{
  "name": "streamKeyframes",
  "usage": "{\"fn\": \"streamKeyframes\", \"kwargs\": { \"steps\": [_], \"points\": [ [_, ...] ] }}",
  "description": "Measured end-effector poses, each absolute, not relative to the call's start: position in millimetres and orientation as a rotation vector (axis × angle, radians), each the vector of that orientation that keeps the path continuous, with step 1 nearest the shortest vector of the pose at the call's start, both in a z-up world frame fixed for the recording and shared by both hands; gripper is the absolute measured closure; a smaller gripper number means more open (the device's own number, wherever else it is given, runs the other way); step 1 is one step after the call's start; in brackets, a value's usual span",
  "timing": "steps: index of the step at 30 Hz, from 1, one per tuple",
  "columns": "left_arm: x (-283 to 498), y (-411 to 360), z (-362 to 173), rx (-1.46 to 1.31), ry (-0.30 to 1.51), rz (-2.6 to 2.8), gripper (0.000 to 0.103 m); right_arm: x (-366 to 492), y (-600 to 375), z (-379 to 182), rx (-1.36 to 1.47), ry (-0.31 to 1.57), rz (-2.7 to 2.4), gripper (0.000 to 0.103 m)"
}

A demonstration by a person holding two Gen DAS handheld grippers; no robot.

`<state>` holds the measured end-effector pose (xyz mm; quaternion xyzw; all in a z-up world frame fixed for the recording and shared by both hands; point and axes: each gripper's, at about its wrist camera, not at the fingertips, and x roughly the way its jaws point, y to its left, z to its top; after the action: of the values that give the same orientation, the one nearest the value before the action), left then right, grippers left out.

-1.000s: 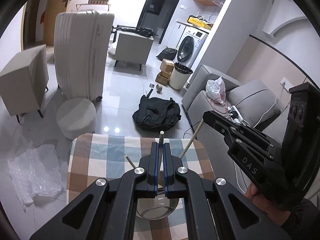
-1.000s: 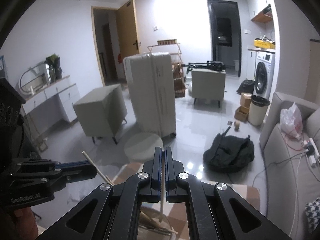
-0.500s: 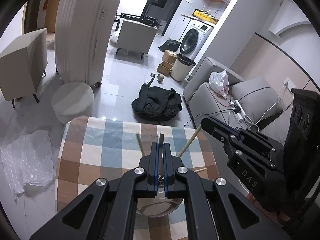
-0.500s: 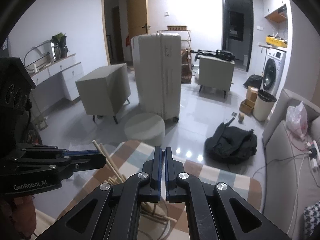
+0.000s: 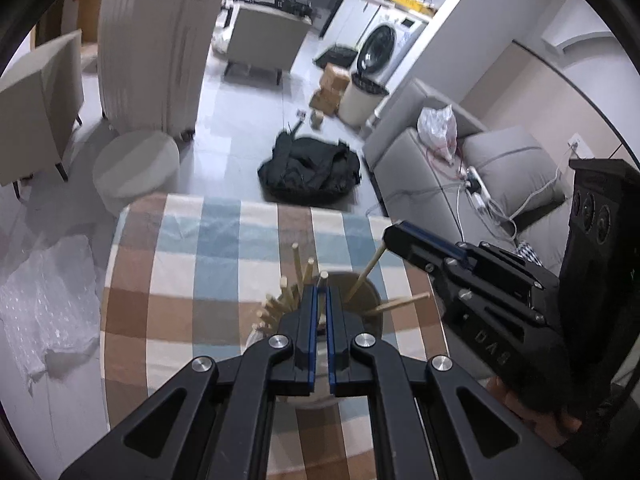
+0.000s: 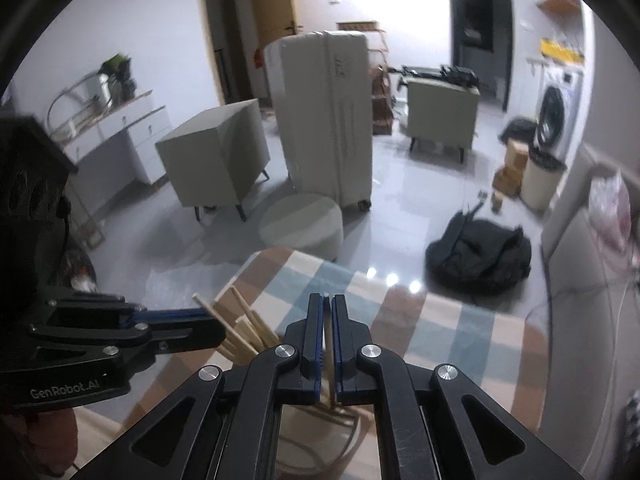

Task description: Organize utensils

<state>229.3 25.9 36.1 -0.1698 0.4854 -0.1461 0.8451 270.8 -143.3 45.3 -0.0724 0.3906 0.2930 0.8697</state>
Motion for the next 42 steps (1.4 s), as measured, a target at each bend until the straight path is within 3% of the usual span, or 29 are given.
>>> {"fn": "streamKeyframes", "kwargs": {
  "steps": [4, 6, 8, 10, 14, 19, 22, 32, 42],
  "points": [
    [225, 28, 38, -0.354, 1.038, -0.286, 0.101, 272, -164, 40, -0.043, 0.872, 0.570, 0.081],
    [218, 28, 43, -0.337, 1.026, -0.274, 0.090, 267, -176, 38, 0.006, 0.885, 0.550, 0.081],
    [211, 29, 48, -0.329, 1.016, -0.253, 0.062, 261, -186, 38, 0.036, 0.897, 0.528, 0.077],
    [205, 32, 51, -0.326, 1.002, -0.229, 0.052, 254, -194, 40, 0.072, 0.896, 0.514, 0.074],
    [186, 37, 61, -0.314, 0.985, -0.190, 0.052, 231, -210, 53, 0.124, 0.857, 0.492, 0.059],
    [163, 38, 82, -0.261, 0.923, -0.127, 0.051, 198, -217, 71, 0.150, 0.802, 0.505, 0.053],
    [149, 39, 94, -0.248, 0.880, -0.100, 0.039, 176, -220, 84, 0.158, 0.758, 0.508, 0.048],
    [102, 32, 119, -0.220, 0.729, -0.036, 0.018, 107, -227, 123, 0.155, 0.581, 0.523, 0.022],
    [71, 20, 118, -0.142, 0.632, 0.033, 0.013, 59, -235, 124, 0.136, 0.501, 0.512, 0.010]
  ]
}}
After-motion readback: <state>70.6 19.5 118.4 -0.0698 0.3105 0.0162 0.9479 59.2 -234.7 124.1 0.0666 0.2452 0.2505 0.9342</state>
